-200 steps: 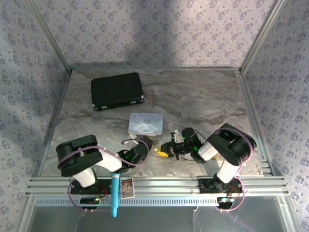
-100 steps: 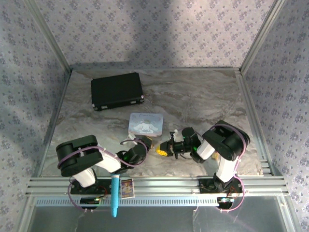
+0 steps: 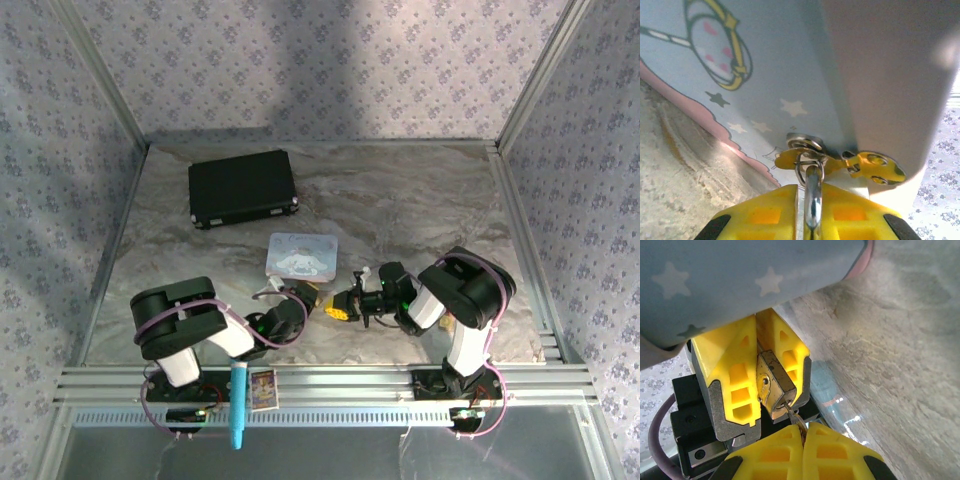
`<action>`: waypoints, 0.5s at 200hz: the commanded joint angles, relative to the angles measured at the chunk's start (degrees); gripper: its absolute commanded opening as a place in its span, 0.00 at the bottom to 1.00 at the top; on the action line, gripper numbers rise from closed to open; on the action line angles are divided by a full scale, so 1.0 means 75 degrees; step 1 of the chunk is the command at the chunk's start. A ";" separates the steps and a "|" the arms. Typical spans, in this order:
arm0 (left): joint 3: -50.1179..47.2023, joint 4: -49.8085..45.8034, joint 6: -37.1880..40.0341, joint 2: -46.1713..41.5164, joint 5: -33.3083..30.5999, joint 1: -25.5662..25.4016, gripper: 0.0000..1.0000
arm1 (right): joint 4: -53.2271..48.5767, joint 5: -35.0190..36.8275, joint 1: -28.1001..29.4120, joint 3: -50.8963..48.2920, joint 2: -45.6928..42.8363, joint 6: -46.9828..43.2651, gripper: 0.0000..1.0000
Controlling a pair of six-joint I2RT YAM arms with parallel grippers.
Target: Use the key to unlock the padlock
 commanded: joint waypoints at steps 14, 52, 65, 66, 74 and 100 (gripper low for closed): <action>0.0180 0.0634 0.0204 -0.0023 0.0732 -0.0233 0.00 | 0.0287 0.0501 -0.0301 0.0024 0.0113 -0.0154 0.00; 0.0226 0.0579 0.0102 0.0065 0.0830 -0.0329 0.00 | 0.0155 0.0526 -0.0382 0.0138 0.0028 -0.0172 0.00; 0.0247 0.0659 0.0053 0.0146 0.0869 -0.0328 0.00 | 0.0026 0.0541 -0.0393 0.0178 -0.0032 -0.0235 0.00; 0.0243 0.0665 0.0058 0.0153 0.0875 -0.0329 0.00 | 0.0012 0.0544 -0.0395 0.0179 -0.0033 -0.0236 0.00; 0.0260 0.0747 0.0073 0.0200 0.0896 -0.0330 0.00 | -0.0068 0.0556 -0.0380 0.0208 -0.0056 -0.0285 0.00; 0.0365 0.0731 0.0146 0.0223 0.1009 -0.0342 0.00 | -0.0062 0.0582 -0.0391 0.0253 -0.0079 -0.0280 0.00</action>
